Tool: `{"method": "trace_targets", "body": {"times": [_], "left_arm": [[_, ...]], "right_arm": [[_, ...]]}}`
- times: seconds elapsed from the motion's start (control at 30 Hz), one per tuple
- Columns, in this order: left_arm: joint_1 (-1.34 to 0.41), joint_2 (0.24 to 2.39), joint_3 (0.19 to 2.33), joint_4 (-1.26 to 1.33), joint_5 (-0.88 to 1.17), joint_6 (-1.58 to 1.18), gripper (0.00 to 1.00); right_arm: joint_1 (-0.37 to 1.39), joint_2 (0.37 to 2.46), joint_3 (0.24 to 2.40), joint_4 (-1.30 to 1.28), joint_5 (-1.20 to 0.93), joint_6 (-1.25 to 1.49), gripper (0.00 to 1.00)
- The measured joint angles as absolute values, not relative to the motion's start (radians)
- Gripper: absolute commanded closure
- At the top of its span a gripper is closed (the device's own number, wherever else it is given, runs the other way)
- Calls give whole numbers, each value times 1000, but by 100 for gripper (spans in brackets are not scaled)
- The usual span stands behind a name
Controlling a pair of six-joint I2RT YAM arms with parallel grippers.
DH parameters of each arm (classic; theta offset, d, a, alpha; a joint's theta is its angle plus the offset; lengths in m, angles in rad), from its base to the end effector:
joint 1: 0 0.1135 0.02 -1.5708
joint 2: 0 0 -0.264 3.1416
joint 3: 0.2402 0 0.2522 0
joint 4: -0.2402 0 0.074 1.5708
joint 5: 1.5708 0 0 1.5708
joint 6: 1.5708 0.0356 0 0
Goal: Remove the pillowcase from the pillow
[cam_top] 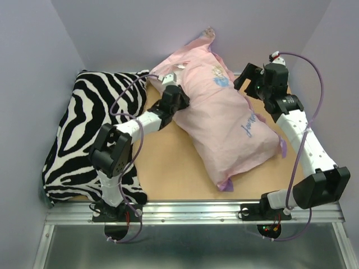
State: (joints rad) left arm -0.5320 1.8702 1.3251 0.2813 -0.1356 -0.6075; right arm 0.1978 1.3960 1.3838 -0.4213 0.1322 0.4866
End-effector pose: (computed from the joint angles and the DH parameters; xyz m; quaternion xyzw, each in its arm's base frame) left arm 0.3850 -0.2210 0.2616 -0.0711 0.7900 -0.2819 0.5398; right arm 0.3136 0.0581 0.3846 0.1562 0.8269 0.1279 0.5248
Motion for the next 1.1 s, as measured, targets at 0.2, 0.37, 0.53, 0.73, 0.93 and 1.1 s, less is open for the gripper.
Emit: {"method": "trace_targets", "body": {"times": [0.2,0.37,0.53,0.73,0.93,1.1], "left_arm": [[-793,1800,1238,384,-226,-717,100],[-1007,1803,1250,391,-278,-775,77],[-1073,1785,1255,358,-304,-781,59],[-1037,1580,1197,255,-423,-720,57],[-940,1401,1193,218,-450,-660,48],[-773,1511,1246,208,-300,-554,38]], "right_arm": [[198,1329,1452,-463,31,491,0],[198,1269,1377,-496,-10,495,0],[198,1259,1294,-517,-30,494,0],[198,1258,1232,-524,-34,494,0],[210,1259,1210,-516,-48,496,0],[339,1301,1227,-509,25,497,0]]}}
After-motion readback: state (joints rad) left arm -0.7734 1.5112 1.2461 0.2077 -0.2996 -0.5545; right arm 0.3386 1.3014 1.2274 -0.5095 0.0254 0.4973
